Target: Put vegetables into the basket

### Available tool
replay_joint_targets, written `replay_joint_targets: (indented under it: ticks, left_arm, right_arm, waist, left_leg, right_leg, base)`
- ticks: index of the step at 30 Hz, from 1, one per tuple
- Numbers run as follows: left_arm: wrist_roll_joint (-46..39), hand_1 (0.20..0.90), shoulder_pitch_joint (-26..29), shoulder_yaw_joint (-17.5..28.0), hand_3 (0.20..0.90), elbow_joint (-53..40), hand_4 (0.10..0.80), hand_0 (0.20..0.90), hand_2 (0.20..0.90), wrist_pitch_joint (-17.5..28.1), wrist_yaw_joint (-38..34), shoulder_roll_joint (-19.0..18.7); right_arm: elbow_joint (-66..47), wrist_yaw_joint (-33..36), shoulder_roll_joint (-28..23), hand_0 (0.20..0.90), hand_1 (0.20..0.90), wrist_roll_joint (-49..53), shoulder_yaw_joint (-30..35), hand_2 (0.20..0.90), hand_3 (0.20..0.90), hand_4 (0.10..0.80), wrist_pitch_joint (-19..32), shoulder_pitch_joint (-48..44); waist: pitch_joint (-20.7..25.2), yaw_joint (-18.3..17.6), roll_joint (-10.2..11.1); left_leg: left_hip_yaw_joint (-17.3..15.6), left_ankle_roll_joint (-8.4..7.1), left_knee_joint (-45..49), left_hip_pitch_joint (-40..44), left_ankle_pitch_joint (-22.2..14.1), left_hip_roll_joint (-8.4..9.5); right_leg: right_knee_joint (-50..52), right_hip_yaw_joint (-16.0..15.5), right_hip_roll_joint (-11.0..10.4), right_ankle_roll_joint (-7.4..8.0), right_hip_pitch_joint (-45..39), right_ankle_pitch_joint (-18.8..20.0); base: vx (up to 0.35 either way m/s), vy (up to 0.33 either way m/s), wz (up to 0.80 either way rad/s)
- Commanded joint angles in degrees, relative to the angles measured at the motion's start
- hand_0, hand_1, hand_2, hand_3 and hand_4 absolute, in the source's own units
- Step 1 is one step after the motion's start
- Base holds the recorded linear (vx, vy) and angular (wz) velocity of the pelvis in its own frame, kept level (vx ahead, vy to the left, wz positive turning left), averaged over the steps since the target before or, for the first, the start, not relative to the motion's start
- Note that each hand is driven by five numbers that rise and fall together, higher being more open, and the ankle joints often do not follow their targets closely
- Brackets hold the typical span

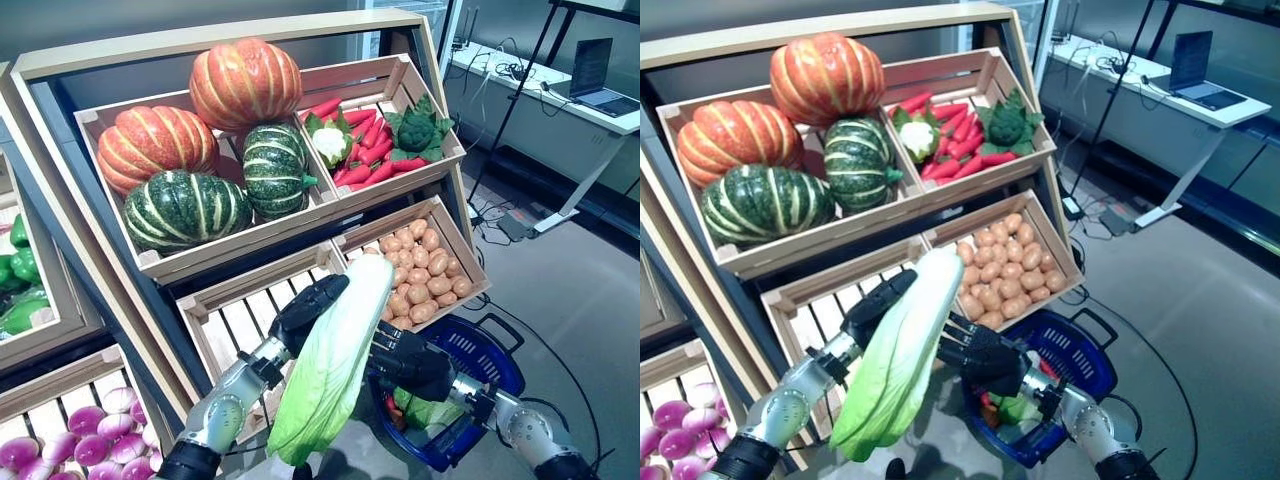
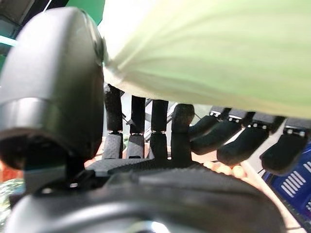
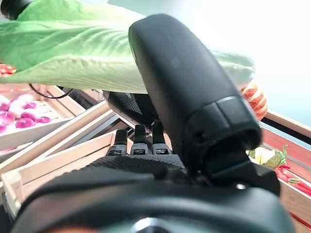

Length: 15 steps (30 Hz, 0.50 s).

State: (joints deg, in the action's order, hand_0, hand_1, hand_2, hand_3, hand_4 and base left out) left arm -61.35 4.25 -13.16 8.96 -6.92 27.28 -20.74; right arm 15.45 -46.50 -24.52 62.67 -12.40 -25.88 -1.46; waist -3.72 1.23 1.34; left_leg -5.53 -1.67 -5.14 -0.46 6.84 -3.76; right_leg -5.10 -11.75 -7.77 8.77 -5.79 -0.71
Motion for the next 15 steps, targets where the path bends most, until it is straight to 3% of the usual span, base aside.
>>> replay_joint_targets:
  ticks: [1, 15]
  left_arm:
    - [-6.16, 0.3, 8.54, -1.2, 0.3, -4.26, 0.4, 0.3, 0.3, 6.91, 4.1, 5.43]
    - [-4.89, 0.3, 9.91, -1.45, 0.3, -8.87, 0.4, 0.3, 0.3, 9.08, 5.78, 5.11]
  right_arm:
    - [-4.43, -10.9, 5.64, 0.9, 0.9, 3.3, -10.17, 0.9, 0.9, 0.8, -3.45, -6.15]
    - [-2.59, -10.96, 3.96, 0.9, 0.9, -0.63, -11.08, 0.9, 0.9, 0.8, -6.88, -5.74]
  waist:
    - [1.27, 0.89, 1.16]
    - [1.77, 0.76, 1.31]
  left_leg:
    - [1.58, -1.59, 0.14, 4.08, -7.11, -1.18]
    - [2.16, -1.51, 0.14, 4.33, -7.3, -0.83]
  right_leg:
    - [1.22, 0.56, -3.86, 0.21, 1.14, 3.26]
    - [1.3, 1.07, -3.76, 0.11, 1.02, 3.27]
  base:
    - [0.0, 0.0, 0.0]
    - [0.0, 0.0, 0.0]
